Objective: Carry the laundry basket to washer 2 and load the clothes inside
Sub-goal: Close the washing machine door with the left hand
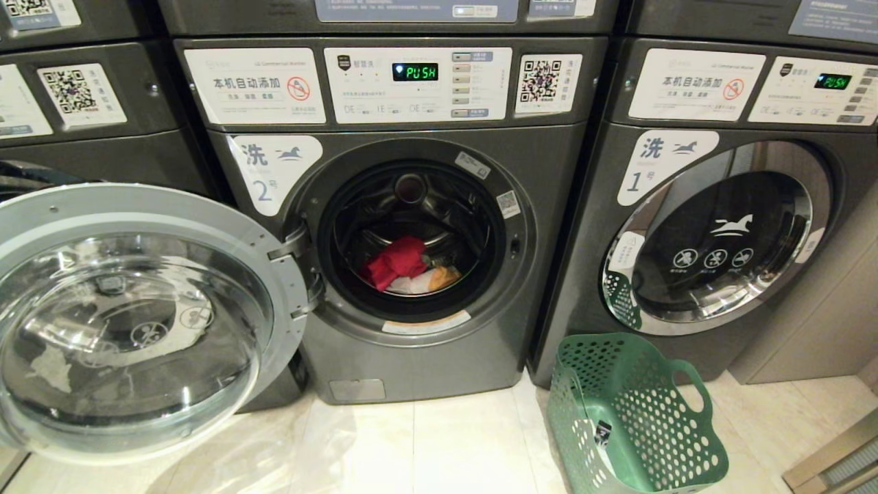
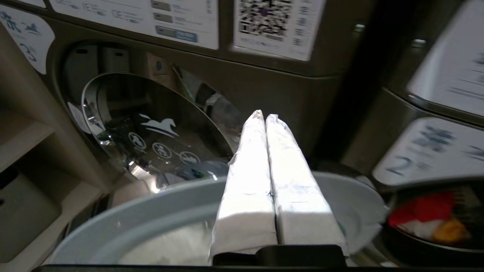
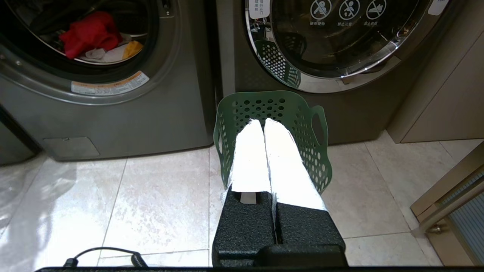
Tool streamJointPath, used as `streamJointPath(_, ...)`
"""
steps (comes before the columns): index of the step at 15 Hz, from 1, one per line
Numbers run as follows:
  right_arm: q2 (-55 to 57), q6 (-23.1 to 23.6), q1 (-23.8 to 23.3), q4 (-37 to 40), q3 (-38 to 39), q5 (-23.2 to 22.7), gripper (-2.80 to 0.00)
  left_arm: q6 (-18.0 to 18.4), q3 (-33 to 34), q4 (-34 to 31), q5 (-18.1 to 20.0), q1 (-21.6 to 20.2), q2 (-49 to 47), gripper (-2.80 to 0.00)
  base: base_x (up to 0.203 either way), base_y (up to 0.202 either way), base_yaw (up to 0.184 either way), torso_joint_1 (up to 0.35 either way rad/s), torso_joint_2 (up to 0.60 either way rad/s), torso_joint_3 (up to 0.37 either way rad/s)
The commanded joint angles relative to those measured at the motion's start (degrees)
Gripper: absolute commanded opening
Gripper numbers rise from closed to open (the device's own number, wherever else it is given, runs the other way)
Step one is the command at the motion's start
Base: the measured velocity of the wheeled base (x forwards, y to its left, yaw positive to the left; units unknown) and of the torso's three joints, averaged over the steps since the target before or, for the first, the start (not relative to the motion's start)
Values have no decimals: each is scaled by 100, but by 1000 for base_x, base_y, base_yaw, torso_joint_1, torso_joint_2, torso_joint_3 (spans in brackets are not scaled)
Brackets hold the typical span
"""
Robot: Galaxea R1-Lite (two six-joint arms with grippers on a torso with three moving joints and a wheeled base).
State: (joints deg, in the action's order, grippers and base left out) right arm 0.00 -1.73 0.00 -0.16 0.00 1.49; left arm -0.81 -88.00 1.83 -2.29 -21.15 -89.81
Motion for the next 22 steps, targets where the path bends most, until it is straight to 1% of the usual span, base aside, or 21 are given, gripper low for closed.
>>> streamJointPath(1, 9, -3, 0, -2, 0, 1, -280, 1, -643, 15, 201, -435, -1267, -280, 0, 0, 0, 0, 0, 0)
streamJointPath(3, 9, -3, 0, -2, 0, 1, -280, 1, -1349, -141, 710, -752, -1739, -280, 0, 0, 0, 0, 0, 0)
streamJointPath(6, 9, -3, 0, -2, 0, 1, -280, -61, -2140, -1499, 1184, -831, -1897, -280, 0, 0, 0, 0, 0, 0)
streamJointPath(7, 9, -3, 0, -2, 0, 1, -280, -111, -2280, -1858, 1367, -836, -1932, -280, 0, 0, 0, 0, 0, 0)
streamJointPath(8, 9, -3, 0, -2, -9, 1, -280, -136, -2267, -2063, 1520, -838, -1911, -280, 0, 0, 0, 0, 0, 0)
streamJointPath(10, 9, -3, 0, -2, 0, 1, -280, -141, -2266, -2579, 1606, -838, -1844, -280, 0, 0, 0, 0, 0, 0)
streamJointPath(14, 9, -3, 0, -2, 0, 1, -280, -135, -2265, -4040, 1642, -816, -1452, -280, 0, 0, 0, 0, 0, 0)
streamJointPath(17, 9, -3, 0, -2, 0, 1, -280, -100, -2265, -4984, 1822, -788, -1159, -280, 0, 0, 0, 0, 0, 0)
streamJointPath(18, 9, -3, 0, -2, 0, 1, -280, -78, -2268, -5139, 1835, -759, -1087, -280, 0, 0, 0, 0, 0, 0)
streamJointPath(20, 9, -3, 0, -2, 0, 1, -280, -51, -2267, -5182, 1933, -750, -948, -280, 0, 0, 0, 0, 0, 0)
streamJointPath(21, 9, -3, 0, -2, 0, 1, -280, -13, -2277, -5001, 1968, -752, -958, -280, 0, 0, 0, 0, 0, 0)
streamJointPath(22, 9, -3, 0, -2, 0, 1, -280, 82, -2277, -4550, 1962, -767, -1010, -280, 0, 0, 0, 0, 0, 0)
